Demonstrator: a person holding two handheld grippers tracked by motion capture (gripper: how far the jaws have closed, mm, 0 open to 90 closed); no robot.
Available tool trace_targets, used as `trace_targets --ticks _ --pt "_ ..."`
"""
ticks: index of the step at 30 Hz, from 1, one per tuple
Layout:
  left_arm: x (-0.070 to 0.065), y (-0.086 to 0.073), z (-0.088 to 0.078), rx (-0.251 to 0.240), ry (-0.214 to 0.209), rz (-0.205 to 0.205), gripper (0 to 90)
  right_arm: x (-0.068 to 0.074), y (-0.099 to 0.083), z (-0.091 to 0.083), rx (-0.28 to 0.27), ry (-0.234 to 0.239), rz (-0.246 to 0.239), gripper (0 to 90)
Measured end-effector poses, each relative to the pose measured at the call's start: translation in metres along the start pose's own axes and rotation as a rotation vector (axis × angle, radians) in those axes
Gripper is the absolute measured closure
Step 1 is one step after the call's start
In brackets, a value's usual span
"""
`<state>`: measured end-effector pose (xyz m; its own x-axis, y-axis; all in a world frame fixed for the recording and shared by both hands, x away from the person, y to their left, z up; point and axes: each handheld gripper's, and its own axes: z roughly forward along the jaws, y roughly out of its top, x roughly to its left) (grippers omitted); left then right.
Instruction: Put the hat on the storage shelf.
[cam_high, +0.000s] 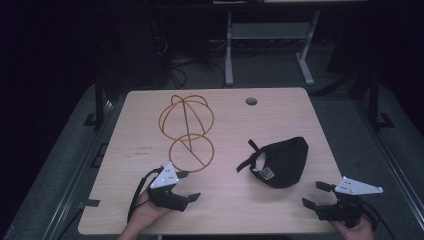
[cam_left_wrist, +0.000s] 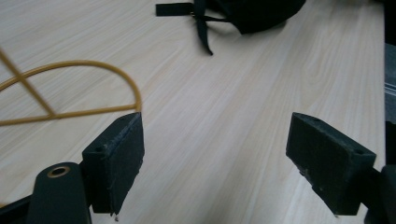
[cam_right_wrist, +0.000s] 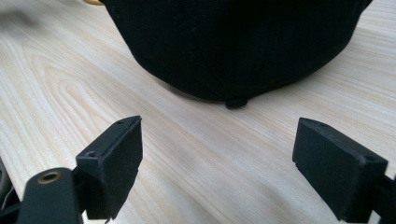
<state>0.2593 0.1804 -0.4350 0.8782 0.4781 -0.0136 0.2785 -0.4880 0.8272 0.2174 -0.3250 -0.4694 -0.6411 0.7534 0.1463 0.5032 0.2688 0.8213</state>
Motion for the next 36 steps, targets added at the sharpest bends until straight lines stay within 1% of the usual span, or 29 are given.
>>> trace_targets --ticks 1,4,5,7,8,9,11,18,23,25,26,27,29,34,36 --pt "-0.001 0.002 0.002 -0.002 -0.009 0.003 19.3 -0.001 0.000 0.000 -0.002 0.000 0.004 15.6" --pt "-0.004 0.012 0.008 0.012 -0.049 0.016 20.9 -0.002 0.000 -0.001 -0.006 0.001 0.006 15.5" --pt "-0.005 0.014 0.009 0.014 -0.058 0.016 22.4 -0.002 -0.001 -0.001 -0.010 0.000 0.009 15.6" --pt "-0.007 0.021 0.013 0.007 -0.068 0.031 22.4 -0.002 -0.001 -0.001 -0.009 -0.001 0.011 15.6" --pt "-0.009 0.027 0.017 0.010 -0.082 0.037 22.4 -0.003 -0.001 -0.002 -0.012 -0.001 0.010 15.5" --pt "-0.009 0.027 0.017 0.010 -0.082 0.037 22.4 -0.003 -0.001 -0.002 -0.012 -0.001 0.010 15.5" --pt "-0.011 0.033 0.021 0.013 -0.087 0.049 22.4 -0.003 -0.001 -0.002 -0.014 0.001 0.012 15.6" --pt "-0.020 0.058 0.035 0.014 -0.128 0.100 22.3 -0.002 -0.001 -0.002 -0.019 0.002 0.011 15.5" --pt "-0.026 0.075 0.047 0.013 -0.148 0.128 22.3 -0.001 -0.001 -0.003 -0.021 0.004 0.003 15.5" --pt "-0.029 0.081 0.053 0.017 -0.161 0.139 22.3 -0.001 -0.001 -0.003 -0.023 0.005 0.004 15.5" --pt "-0.032 0.086 0.059 0.025 -0.174 0.149 22.3 -0.001 -0.001 -0.003 -0.023 0.005 0.004 15.5" --pt "-0.032 0.086 0.059 0.025 -0.174 0.149 22.3 -0.001 -0.001 -0.003 -0.023 0.005 0.004 15.5" --pt "-0.035 0.091 0.064 0.024 -0.185 0.156 22.4 -0.001 -0.001 -0.002 -0.019 0.009 -0.001 15.5" --pt "-0.040 0.103 0.079 0.041 -0.214 0.172 22.5 -0.001 -0.001 -0.003 -0.021 0.010 -0.004 15.5" --pt "-0.040 0.108 0.084 0.048 -0.227 0.171 23.0 -0.001 -0.001 -0.003 -0.021 0.011 -0.002 15.5"
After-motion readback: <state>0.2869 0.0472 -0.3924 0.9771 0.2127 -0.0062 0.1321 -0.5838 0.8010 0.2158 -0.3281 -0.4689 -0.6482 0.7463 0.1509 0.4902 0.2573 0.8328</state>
